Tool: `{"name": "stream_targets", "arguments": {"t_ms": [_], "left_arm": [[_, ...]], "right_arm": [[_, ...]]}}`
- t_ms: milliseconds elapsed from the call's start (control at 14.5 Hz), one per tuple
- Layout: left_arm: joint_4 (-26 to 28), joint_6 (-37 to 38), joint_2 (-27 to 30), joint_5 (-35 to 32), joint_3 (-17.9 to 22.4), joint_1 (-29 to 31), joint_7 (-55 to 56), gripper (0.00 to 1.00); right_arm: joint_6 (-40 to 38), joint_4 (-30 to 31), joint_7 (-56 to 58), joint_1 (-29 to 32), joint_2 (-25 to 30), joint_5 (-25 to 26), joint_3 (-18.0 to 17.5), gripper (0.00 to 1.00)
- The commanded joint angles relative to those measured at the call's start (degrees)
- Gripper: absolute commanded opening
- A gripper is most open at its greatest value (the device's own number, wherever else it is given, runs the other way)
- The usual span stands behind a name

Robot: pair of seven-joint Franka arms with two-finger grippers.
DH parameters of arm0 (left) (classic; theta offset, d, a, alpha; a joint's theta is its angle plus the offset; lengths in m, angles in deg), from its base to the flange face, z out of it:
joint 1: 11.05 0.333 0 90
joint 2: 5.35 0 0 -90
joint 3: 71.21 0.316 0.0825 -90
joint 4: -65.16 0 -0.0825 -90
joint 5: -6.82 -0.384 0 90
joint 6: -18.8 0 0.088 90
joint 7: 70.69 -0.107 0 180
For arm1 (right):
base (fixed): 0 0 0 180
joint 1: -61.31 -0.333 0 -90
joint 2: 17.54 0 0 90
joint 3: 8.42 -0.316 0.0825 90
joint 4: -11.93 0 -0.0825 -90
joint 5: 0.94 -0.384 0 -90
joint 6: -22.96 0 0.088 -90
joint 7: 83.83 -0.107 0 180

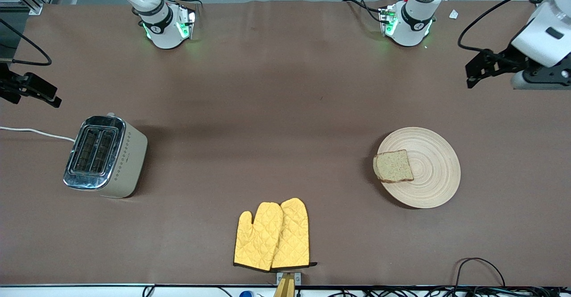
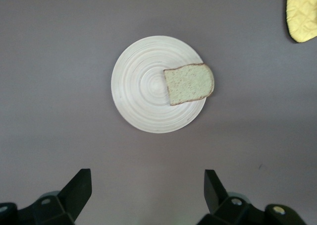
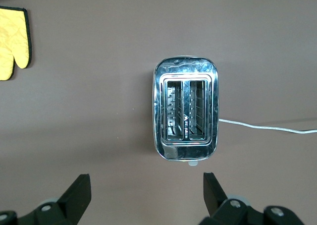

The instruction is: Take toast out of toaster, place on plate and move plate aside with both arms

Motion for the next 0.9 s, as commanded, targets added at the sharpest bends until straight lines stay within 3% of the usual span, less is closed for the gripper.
{"name": "stream_targets", "arguments": {"t_ms": [0,276,828], "left_arm": [[5.52,0.09,6.19,1.02,1.42,-1.76,-0.39,1.00],[9.75,0.18,9.11,4.00,2.21,-1.59,1.02,1.00],[6.24,0.97,6.30,3.31,3.18,-1.24,0.93,1.00]], "right_arm": [[0.58,1.09,0.68,0.97,0.96,0.57,-0.68,1.00],[0.58,1.09,0.68,0.97,0.96,0.57,-0.68,1.00],[0.58,1.09,0.68,1.05,0.96,0.57,-0.68,1.00]]}}
